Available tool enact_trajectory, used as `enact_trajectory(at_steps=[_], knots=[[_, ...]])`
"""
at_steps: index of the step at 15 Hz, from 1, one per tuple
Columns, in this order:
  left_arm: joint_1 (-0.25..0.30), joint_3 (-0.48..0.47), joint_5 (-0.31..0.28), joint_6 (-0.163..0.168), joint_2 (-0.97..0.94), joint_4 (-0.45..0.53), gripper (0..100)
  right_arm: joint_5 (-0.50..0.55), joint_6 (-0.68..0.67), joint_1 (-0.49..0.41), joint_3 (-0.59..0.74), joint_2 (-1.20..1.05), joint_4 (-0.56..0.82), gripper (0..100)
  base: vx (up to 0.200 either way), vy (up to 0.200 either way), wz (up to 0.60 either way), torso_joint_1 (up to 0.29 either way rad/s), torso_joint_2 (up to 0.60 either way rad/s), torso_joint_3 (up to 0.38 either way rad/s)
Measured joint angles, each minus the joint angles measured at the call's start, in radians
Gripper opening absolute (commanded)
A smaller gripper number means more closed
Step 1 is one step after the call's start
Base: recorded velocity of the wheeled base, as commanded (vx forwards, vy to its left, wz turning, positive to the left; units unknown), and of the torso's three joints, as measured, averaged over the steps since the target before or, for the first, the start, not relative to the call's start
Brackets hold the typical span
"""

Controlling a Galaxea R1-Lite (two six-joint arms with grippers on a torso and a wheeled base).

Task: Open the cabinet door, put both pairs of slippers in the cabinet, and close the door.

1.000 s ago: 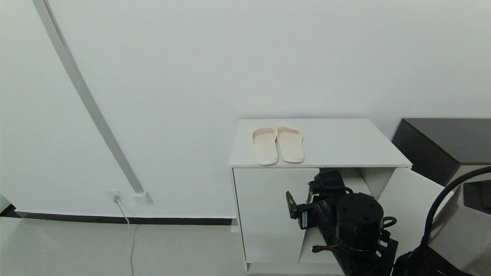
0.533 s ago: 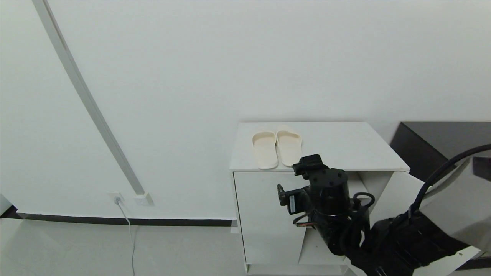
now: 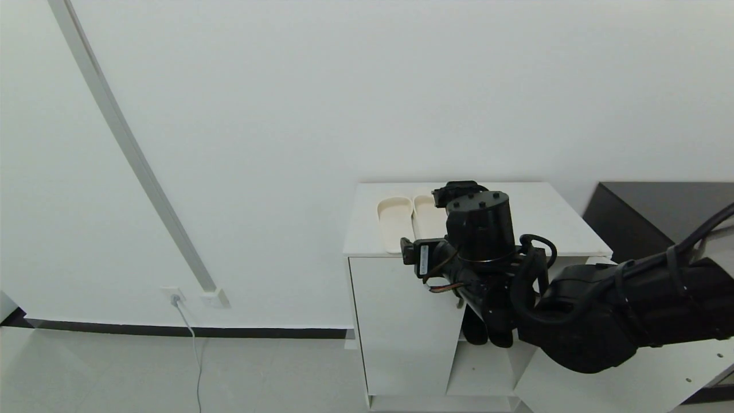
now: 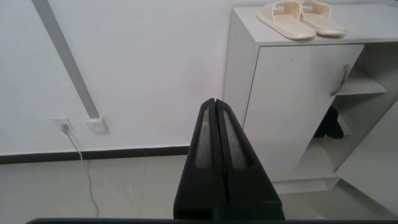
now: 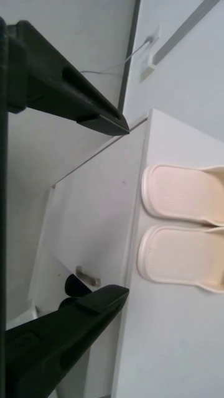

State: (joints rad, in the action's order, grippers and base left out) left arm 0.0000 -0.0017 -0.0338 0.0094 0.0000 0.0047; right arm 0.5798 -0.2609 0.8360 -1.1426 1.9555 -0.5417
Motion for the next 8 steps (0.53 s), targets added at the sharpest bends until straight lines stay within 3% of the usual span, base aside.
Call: enact_trajectory(at_steps=[1,8], knots=[[0.000,0.000,0.000,0.000,0.000,0.000,0,-0.001,0.000,0.001,0.003,-0.001,-0.001,100,0.000,0.000,0.00,0.000,0.00,0.000],[0.000,0.000,0.000,0.000,0.000,-0.001,0,0.001,0.001,0.007,0.023,0.011,-0.004,100,0.200,0.000,0.00,-0.002,0.00,0.000]])
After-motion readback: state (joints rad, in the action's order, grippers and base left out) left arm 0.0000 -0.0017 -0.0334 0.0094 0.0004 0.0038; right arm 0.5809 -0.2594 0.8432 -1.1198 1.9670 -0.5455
